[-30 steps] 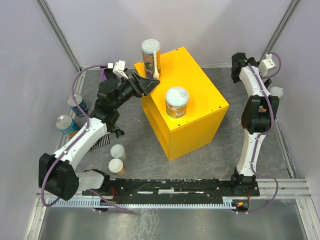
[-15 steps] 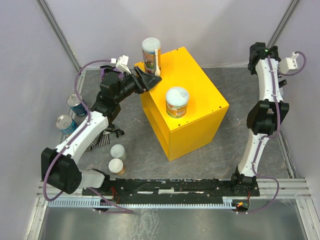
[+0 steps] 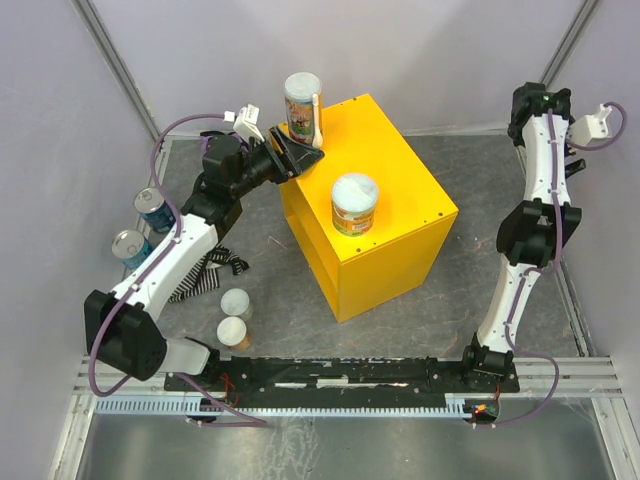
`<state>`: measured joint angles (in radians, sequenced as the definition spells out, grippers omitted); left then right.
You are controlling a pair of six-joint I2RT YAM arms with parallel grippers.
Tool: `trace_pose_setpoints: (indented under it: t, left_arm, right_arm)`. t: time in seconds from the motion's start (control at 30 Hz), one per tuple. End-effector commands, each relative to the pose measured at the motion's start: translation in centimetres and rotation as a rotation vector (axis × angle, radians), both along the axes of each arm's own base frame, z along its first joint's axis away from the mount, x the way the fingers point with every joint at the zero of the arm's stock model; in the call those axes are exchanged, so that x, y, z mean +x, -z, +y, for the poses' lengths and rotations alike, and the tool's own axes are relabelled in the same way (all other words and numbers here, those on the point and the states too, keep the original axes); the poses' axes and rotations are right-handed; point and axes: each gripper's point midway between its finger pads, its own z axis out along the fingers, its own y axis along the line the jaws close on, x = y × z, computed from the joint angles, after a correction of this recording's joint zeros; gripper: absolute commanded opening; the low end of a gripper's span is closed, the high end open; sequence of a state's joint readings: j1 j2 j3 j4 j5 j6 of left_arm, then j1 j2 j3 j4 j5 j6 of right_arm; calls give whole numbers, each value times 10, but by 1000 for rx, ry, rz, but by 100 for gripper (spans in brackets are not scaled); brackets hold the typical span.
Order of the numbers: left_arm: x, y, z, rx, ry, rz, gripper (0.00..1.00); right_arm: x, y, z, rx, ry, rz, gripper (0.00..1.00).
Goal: Place and organize the canned foods onto the counter
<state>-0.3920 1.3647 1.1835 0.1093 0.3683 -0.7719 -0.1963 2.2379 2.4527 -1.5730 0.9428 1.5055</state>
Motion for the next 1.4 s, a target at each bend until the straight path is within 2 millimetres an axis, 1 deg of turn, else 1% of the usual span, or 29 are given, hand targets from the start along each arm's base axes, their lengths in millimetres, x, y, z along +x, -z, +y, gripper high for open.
trace_pose_setpoints:
  t: [0.0, 0.13, 0.2, 0.23, 0.27, 0.43, 0.47, 0.53, 0.57, 0.7, 0.83, 0.9, 1.0, 1.1, 1.13, 1.17, 1.23, 1.27, 1.33, 1.37]
  left_arm:
    - [9, -45, 0, -50, -17, -111, 74]
    - [12, -46, -2, -52, -15, -120, 74]
    - [14, -44, -3, -53, -17, -125, 74]
    - [15, -40, -3, -53, -19, -122, 74]
    - [16, -40, -3, -59, -23, -129, 74]
    - [24, -30, 1, -62, -61, -133, 74]
    - [26, -27, 1, -60, -65, -129, 74]
    - [27, -21, -2, -50, -54, -110, 74]
    - [28, -18, -3, -44, -48, -102, 74]
    - [29, -13, -6, -26, -25, -111, 74]
    - [20, -18, -2, -27, -24, -151, 74]
    - [19, -19, 6, -3, -50, -157, 74]
    - [20, -33, 15, -4, -79, -190, 74]
    - [23, -46, 20, -7, -99, -206, 74]
    - [24, -49, 20, -5, -101, -211, 74]
    - [25, -51, 21, -6, -105, -218, 74]
    - [26, -54, 21, -22, -111, -228, 74]
    - [26, -54, 21, -30, -110, -227, 74]
    - [25, -56, 19, -40, -102, -229, 74]
    - [25, -56, 19, -42, -101, -230, 74]
  right_arm:
    - [8, -31, -14, -133, -79, 9, 93]
    - [25, -49, -27, -279, -143, 4, 91]
    - [30, -56, -31, -344, -151, 33, 91]
    - [30, -58, -34, -371, -141, 45, 91]
    - [33, -58, -35, -388, -142, 57, 91]
    - [53, -50, -45, -455, -149, 93, 92]
    - [57, -46, -48, -466, -147, 118, 93]
    - [54, -42, -58, -472, -122, 139, 94]
    - [54, -37, -58, -455, -128, 121, 94]
    - [53, -29, -59, -482, -116, 75, 92]
    - [52, -31, -60, -498, -85, 50, 92]
    - [54, -30, -61, -490, -78, 42, 92]
    - [58, -31, -64, -467, -62, 35, 91]
    - [67, -29, -66, -452, -102, 90, 90]
    - [66, -32, -66, -450, -111, 102, 91]
    - [65, -34, -67, -452, -119, 114, 99]
    - [58, -40, -71, -480, -106, 135, 99]
    - [56, -40, -73, -478, -106, 109, 99]
    - [48, -30, -80, -430, -114, 61, 99]
    - [44, -28, -83, -421, -104, 48, 99]
